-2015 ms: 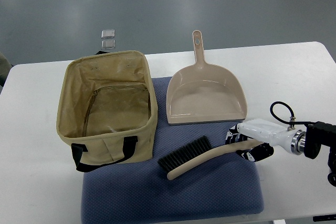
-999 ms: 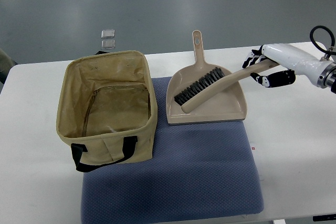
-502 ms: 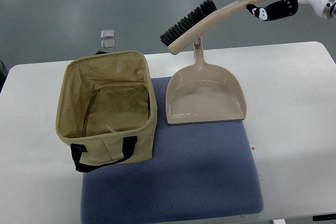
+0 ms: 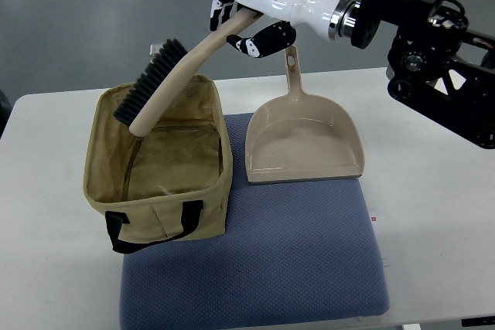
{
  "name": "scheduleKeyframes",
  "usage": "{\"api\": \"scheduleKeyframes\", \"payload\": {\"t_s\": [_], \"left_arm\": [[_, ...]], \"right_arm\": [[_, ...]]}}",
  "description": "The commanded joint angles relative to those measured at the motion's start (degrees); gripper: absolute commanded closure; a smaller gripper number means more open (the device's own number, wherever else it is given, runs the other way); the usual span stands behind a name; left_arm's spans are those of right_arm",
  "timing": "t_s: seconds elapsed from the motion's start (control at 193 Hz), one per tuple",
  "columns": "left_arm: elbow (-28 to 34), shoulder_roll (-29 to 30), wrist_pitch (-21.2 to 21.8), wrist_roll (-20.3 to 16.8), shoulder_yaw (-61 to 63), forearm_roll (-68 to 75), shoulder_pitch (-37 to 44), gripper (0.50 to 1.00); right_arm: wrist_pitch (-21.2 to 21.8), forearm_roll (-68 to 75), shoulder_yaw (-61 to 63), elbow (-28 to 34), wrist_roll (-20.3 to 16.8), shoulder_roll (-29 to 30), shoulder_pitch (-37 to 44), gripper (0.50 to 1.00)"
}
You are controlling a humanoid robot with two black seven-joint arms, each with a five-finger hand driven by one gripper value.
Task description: Put pink broom in yellow bag with right hand
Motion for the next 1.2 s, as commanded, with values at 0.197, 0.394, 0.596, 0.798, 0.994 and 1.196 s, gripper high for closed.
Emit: {"api": "scheduleKeyframes", "payload": {"t_s": [0.197,0.394,0.596,0.798,0.994,1.196], "left_arm": [[0.00,0.00,0.01,0.00,0.00,0.00,0.00,0.500],[0.00,0.00,0.01,0.00,0.00,0.00,0.00,0.500],[0.00,0.00,0.01,0.00,0.00,0.00,0.00,0.500],[0.00,0.00,0.01,0.00,0.00,0.00,0.00,0.500],[0.00,0.00,0.01,0.00,0.00,0.00,0.00,0.500],[0.00,0.00,0.01,0.00,0.00,0.00,0.08,0.500]], "right_arm": [[0.13,0.55,-0.49,-0.60,0.25,1.02,-0.95,0.713],[-0.13,0.90,0.30,-0.60,0.25,0.66,-1.92,0.597],[-0.57,3.88,3.19,-0.69,0.25,-0.57,-4.47,0.591],[0.22,15.66,14.98,-1.31,0.07,-0.83,-14.05,0.591],[-0.66,30.95,25.70,-4.91,0.07,-0.74,-24.41,0.591],[-0.83,42.56,32.82,-9.04,0.25,-0.13,-32.77,0.591]]}}
